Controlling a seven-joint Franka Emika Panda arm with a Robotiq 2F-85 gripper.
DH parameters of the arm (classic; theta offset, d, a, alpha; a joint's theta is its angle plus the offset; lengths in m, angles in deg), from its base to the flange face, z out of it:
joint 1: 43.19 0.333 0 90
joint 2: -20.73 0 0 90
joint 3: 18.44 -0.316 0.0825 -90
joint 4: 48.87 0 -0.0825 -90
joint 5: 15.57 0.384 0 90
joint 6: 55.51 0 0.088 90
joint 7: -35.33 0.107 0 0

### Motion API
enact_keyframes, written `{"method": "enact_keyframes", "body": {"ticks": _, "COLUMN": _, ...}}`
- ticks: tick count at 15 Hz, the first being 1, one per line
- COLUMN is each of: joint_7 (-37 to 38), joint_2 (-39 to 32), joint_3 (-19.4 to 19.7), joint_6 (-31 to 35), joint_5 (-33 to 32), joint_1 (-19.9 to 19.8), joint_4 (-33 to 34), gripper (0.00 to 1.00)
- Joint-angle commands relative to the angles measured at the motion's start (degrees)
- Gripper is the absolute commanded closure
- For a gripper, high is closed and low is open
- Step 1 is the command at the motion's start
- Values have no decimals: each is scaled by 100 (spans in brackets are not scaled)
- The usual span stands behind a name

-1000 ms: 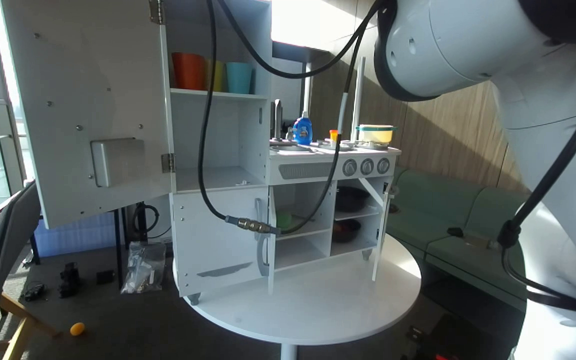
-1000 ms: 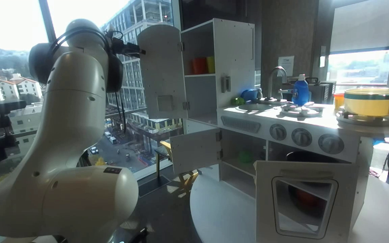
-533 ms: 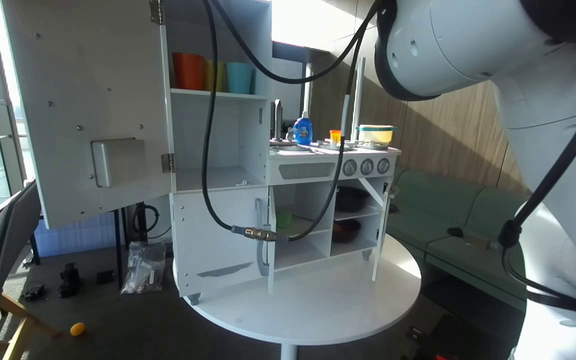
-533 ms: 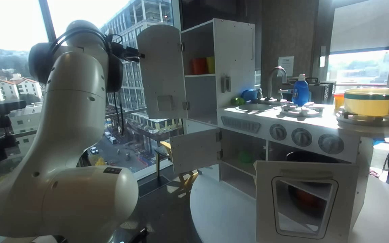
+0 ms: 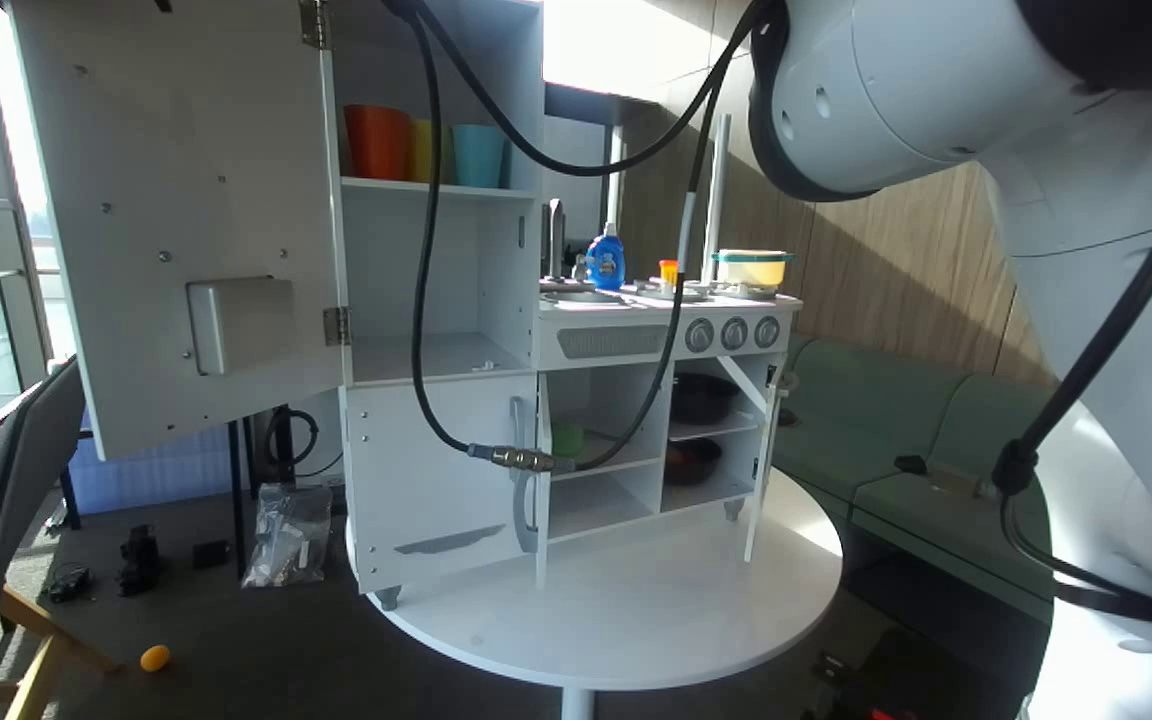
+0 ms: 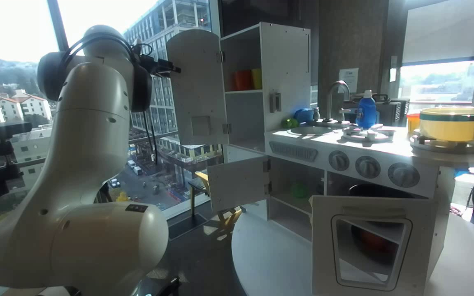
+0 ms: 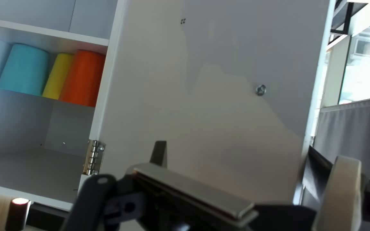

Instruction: Open the bottom doors the the cabinet widely and then close the top door of the cabinet

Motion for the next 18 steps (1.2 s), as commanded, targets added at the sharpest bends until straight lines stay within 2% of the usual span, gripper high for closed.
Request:
{"method": "enact_keyframes", "body": {"ticks": 1, "joint_7": -193, "joint_2": 442, "joint_3": 17, "joint_6": -258, "joint_5": 49, "joint_1": -123, "joint_4": -438, "gripper": 0}}
{"method": "enact_keyframes", "body": {"ticks": 8, "joint_7": -499, "joint_2": 1385, "joint_3": -106, "joint_6": -1147, "joint_5": 487, "joint_1": -231, "joint_4": -1282, "gripper": 0}}
{"method": "enact_keyframes", "body": {"ticks": 15, "joint_7": -185, "joint_2": 2465, "joint_3": -147, "joint_6": -1589, "joint_5": 2093, "joint_1": -430, "joint_4": -2532, "gripper": 0}}
{"method": "enact_keyframes", "body": {"ticks": 18, "joint_7": 25, "joint_2": 2875, "joint_3": -29, "joint_6": -1527, "joint_5": 2307, "joint_1": -536, "joint_4": -3094, "gripper": 0}}
